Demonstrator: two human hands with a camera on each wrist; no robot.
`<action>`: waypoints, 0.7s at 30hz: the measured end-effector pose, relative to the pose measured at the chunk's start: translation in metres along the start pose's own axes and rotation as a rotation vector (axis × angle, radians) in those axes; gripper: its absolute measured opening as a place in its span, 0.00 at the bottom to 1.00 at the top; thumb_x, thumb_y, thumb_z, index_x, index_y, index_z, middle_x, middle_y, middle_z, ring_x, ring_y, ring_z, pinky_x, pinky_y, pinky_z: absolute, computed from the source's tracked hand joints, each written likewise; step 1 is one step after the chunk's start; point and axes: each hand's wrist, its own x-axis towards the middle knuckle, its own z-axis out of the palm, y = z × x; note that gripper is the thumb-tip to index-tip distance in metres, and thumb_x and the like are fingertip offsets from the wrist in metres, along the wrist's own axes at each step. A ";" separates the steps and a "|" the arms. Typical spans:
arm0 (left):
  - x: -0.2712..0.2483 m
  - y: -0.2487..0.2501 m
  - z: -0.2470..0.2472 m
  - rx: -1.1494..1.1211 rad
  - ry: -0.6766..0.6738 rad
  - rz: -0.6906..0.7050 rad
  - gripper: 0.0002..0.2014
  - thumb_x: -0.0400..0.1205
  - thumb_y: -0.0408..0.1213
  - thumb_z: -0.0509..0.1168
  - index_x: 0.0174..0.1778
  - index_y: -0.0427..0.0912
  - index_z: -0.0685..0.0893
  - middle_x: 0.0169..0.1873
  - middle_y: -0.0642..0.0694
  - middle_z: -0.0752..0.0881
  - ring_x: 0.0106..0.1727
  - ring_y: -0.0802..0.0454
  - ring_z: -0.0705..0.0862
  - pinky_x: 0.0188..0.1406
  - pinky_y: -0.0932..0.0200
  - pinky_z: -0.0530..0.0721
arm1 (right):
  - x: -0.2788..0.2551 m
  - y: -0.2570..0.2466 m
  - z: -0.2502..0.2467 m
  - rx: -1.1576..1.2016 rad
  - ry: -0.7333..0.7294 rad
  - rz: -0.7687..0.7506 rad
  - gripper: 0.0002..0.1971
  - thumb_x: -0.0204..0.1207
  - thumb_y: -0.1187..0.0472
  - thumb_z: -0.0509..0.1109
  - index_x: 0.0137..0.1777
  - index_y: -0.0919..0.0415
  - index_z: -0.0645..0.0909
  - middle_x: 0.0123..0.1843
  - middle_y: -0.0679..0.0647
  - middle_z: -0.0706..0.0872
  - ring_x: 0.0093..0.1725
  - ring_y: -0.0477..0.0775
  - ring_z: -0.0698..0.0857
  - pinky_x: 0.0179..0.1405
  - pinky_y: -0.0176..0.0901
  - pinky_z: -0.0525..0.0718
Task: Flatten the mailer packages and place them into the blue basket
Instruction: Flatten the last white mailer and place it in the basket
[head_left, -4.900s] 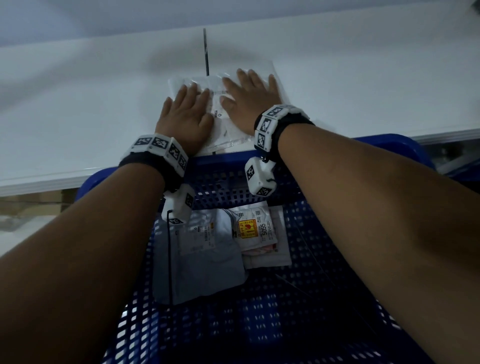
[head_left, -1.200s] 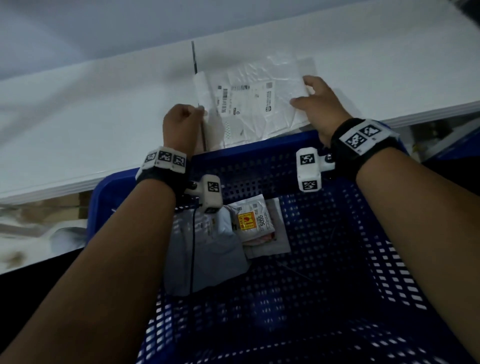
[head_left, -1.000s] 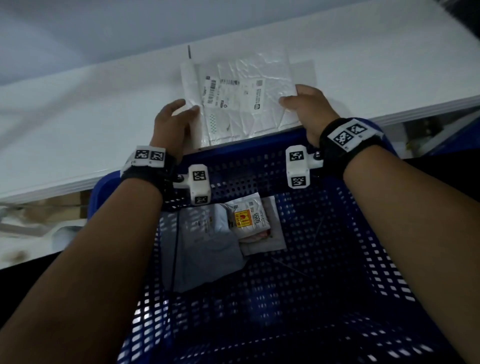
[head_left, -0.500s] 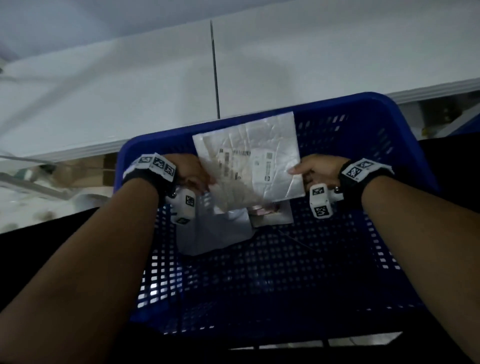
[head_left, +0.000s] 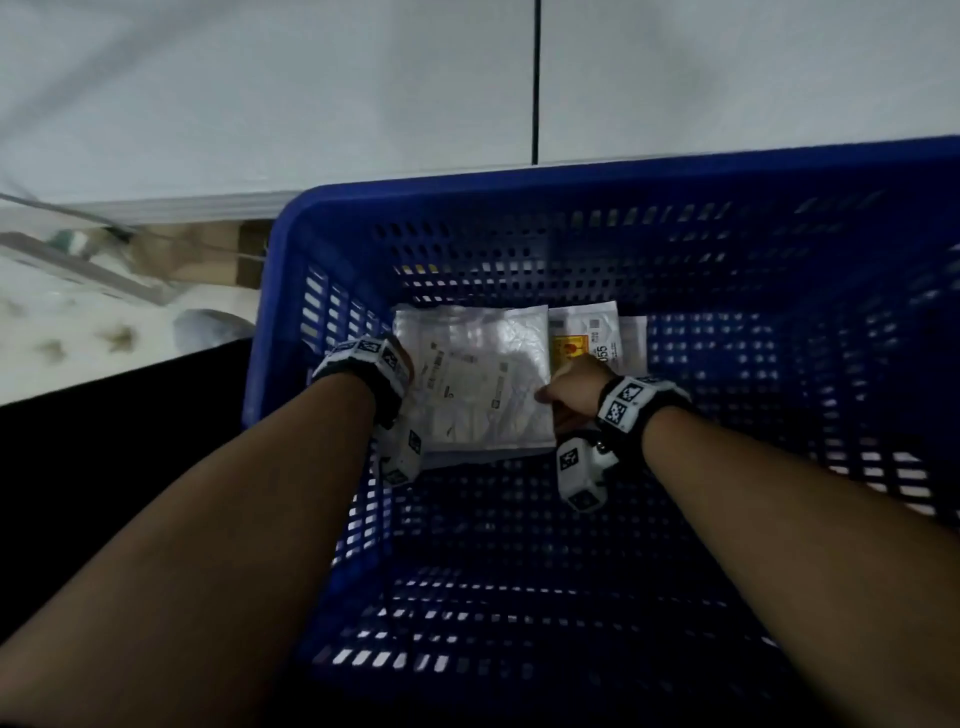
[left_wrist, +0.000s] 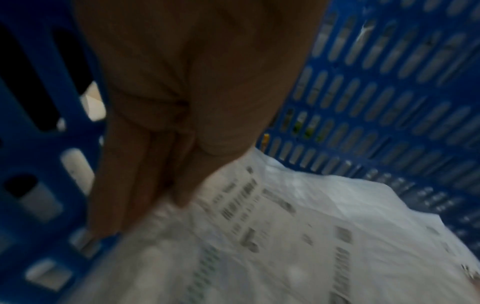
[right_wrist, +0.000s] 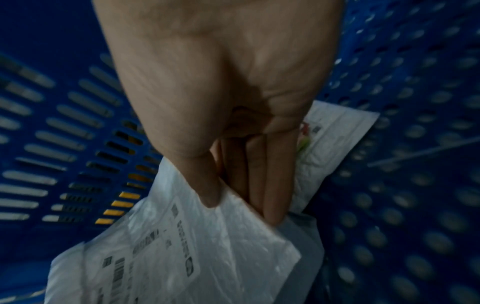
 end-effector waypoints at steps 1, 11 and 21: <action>0.003 0.004 0.005 0.026 0.003 0.016 0.38 0.76 0.40 0.74 0.81 0.35 0.68 0.64 0.35 0.82 0.59 0.35 0.84 0.49 0.48 0.85 | 0.004 0.001 0.006 -0.006 0.004 0.004 0.13 0.74 0.60 0.80 0.33 0.63 0.80 0.36 0.62 0.87 0.41 0.65 0.91 0.47 0.59 0.92; 0.019 0.040 0.004 -0.203 0.216 0.167 0.21 0.82 0.45 0.67 0.68 0.37 0.81 0.64 0.35 0.82 0.61 0.36 0.84 0.53 0.48 0.84 | -0.007 -0.005 0.023 -0.837 0.511 -0.461 0.19 0.80 0.46 0.68 0.60 0.61 0.81 0.57 0.58 0.85 0.58 0.61 0.84 0.45 0.48 0.80; 0.035 0.062 0.034 -0.088 0.049 0.299 0.50 0.75 0.55 0.74 0.88 0.45 0.53 0.87 0.37 0.48 0.86 0.36 0.55 0.83 0.38 0.63 | 0.024 0.000 0.065 -1.013 0.327 -0.758 0.38 0.73 0.49 0.75 0.81 0.63 0.69 0.85 0.67 0.63 0.85 0.70 0.59 0.85 0.62 0.53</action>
